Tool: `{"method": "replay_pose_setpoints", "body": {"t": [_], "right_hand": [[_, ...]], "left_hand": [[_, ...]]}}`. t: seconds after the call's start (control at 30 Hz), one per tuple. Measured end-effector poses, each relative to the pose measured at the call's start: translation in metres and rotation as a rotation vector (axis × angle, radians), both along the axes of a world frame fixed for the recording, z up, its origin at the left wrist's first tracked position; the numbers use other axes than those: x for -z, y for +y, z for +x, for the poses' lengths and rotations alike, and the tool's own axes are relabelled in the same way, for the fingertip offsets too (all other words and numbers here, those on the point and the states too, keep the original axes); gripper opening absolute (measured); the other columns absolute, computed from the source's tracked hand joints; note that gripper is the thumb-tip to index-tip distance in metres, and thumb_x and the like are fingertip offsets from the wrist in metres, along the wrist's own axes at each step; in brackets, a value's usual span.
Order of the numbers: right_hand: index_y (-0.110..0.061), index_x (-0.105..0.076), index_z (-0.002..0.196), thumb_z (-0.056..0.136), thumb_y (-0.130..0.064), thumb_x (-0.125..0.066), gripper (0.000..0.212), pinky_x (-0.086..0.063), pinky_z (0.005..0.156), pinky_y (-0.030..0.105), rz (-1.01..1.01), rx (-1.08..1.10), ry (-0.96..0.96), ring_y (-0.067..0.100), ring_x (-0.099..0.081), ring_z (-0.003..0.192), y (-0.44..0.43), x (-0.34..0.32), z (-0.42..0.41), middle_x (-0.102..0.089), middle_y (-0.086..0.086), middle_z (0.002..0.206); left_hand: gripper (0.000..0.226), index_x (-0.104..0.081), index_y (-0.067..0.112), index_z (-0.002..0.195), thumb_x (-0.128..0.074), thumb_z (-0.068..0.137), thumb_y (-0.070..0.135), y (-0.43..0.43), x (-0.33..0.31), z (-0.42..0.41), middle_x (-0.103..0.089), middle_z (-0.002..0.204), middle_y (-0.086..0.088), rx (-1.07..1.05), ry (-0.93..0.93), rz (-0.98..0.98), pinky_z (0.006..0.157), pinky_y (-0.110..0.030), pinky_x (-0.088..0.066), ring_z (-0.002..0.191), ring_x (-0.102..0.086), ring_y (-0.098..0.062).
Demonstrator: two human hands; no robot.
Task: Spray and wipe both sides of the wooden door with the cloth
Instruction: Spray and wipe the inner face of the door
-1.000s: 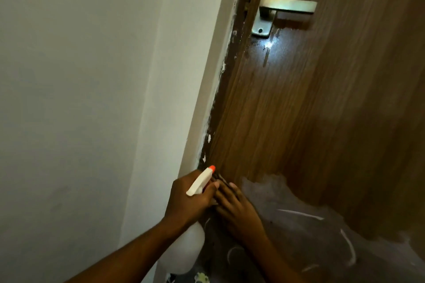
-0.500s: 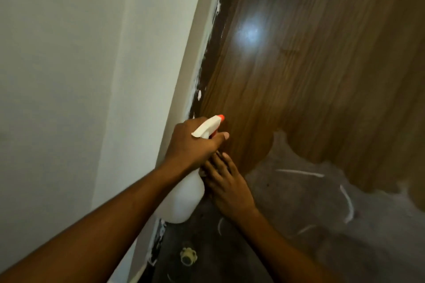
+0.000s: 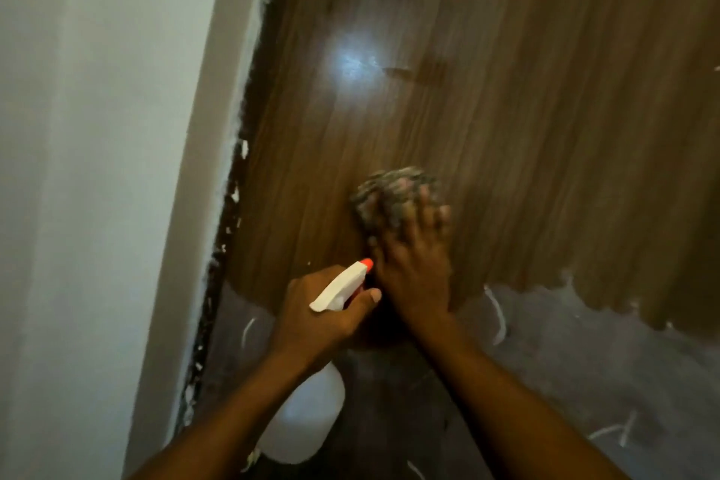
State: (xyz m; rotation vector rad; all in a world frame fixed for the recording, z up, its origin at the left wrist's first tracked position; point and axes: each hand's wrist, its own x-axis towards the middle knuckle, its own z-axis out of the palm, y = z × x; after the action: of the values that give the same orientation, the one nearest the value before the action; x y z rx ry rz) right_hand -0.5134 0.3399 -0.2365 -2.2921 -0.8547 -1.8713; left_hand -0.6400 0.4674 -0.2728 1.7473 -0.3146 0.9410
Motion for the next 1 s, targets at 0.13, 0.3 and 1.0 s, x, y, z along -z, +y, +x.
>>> {"method": "replay_pose_setpoints", "body": {"t": [0.13,0.3,1.0], "right_hand": [[-0.023,-0.028,0.152,0.097,-0.037,-0.052,0.061,-0.011,0.123,0.051,-0.385,-0.046,0.029,0.033,-0.015,0.151,-0.073,0.082,-0.011,-0.018,0.004,0.164],[-0.015,-0.041,0.150,0.103,-0.039,-0.033,0.053,-0.019,0.118,0.061,0.116,0.336,0.180,0.036,-0.020,0.149,-0.207,0.086,-0.012,-0.028,0.019,0.159],[-0.029,-0.022,0.155,0.101,-0.045,-0.036,0.058,0.011,0.120,0.041,0.528,0.170,0.326,0.030,-0.006,0.151,-0.218,0.022,-0.014,-0.022,0.017,0.161]], "left_hand": [[0.032,-0.066,0.024,0.102,-0.068,0.076,0.041,-0.030,-0.002,0.005,-0.072,0.090,0.002,0.198,-0.005,0.019,0.068,-0.030,-0.059,0.083,-0.069,-0.007],[0.031,-0.068,0.014,0.099,-0.072,0.077,0.035,-0.080,0.006,0.015,-0.070,0.087,-0.001,0.208,0.061,-0.027,0.066,-0.020,-0.058,0.074,-0.066,-0.009],[0.047,-0.062,0.011,0.116,-0.073,0.073,0.026,-0.160,-0.005,0.014,-0.070,0.094,-0.010,0.198,0.127,-0.103,0.071,-0.031,-0.059,0.087,-0.069,-0.023]]}}
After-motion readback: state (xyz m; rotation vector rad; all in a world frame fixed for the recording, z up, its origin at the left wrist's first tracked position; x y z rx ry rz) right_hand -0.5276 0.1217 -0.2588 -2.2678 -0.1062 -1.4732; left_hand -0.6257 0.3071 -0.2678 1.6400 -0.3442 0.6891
